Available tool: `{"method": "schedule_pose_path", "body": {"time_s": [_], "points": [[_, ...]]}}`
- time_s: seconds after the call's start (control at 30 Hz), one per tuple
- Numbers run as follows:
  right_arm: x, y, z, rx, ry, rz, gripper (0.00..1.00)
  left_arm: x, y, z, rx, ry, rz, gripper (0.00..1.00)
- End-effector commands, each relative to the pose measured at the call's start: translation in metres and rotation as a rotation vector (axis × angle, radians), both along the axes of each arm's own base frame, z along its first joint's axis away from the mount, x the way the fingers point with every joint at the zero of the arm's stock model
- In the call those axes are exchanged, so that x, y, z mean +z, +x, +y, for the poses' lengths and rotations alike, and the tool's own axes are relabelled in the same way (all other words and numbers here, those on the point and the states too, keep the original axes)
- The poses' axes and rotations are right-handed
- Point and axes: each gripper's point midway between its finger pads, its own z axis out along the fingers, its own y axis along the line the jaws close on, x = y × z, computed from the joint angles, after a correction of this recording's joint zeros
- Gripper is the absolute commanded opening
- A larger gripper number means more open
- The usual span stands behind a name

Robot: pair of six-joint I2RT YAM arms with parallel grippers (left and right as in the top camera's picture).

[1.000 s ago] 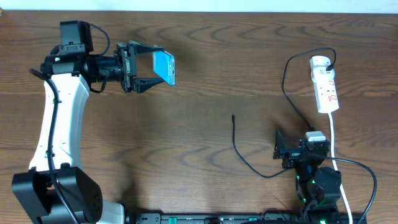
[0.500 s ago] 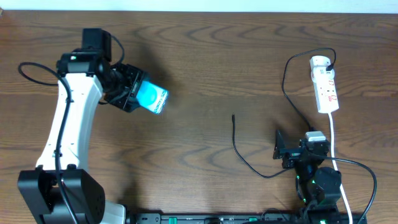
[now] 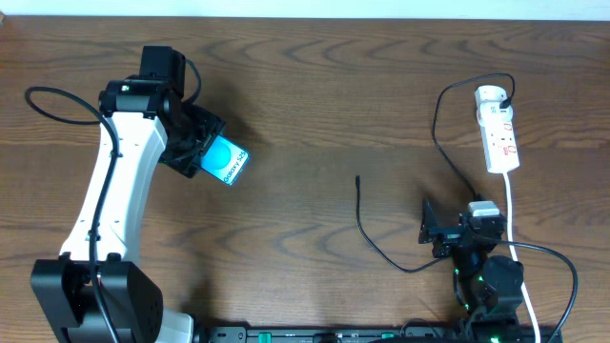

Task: Plug charger to phone and switch on socket
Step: 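Move the right gripper over the black cable's USB-C plug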

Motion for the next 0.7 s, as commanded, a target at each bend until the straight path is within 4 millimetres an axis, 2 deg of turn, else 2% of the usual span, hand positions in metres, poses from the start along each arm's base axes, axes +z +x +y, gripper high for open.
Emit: {"method": "schedule_pose_path", "body": {"time_s": [0.0, 0.07, 0.13, 0.2, 0.3, 0.5, 0.6, 0.67], "points": [[-0.001, 0.000, -0.003, -0.013, -0.002, 0.001, 0.99, 0.003, -0.002, 0.002, -0.021, 0.024, -0.004, 0.07], [0.010, 0.002, -0.002, -0.009, 0.019, -0.040, 0.99, 0.003, -0.003, 0.002, -0.029, 0.025, -0.001, 0.07], [0.031, 0.003, 0.012, 0.054, 0.119, -0.113, 0.99, 0.003, -0.004, 0.002, -0.035, 0.027, 0.001, 0.07], [0.057, 0.001, 0.026, 0.145, 0.130, -0.210, 0.99, 0.003, -0.004, 0.002, -0.046, 0.029, 0.000, 0.07], [0.085, -0.003, 0.030, 0.175, 0.132, -0.244, 0.99, 0.002, -0.005, 0.002, -0.046, 0.029, 0.002, 0.07], [0.122, 0.005, 0.031, 0.175, 0.053, -0.044, 0.99, 0.002, -0.005, 0.002, -0.046, 0.029, 0.002, 0.07], [0.142, 0.022, 0.041, 0.234, 0.030, 0.110, 0.99, 0.002, -0.005, 0.002, -0.046, 0.029, 0.002, 0.07], [0.151, 0.032, 0.056, 0.317, 0.040, 0.232, 0.99, 0.002, -0.005, 0.002, -0.049, 0.029, 0.002, 0.07]]}}
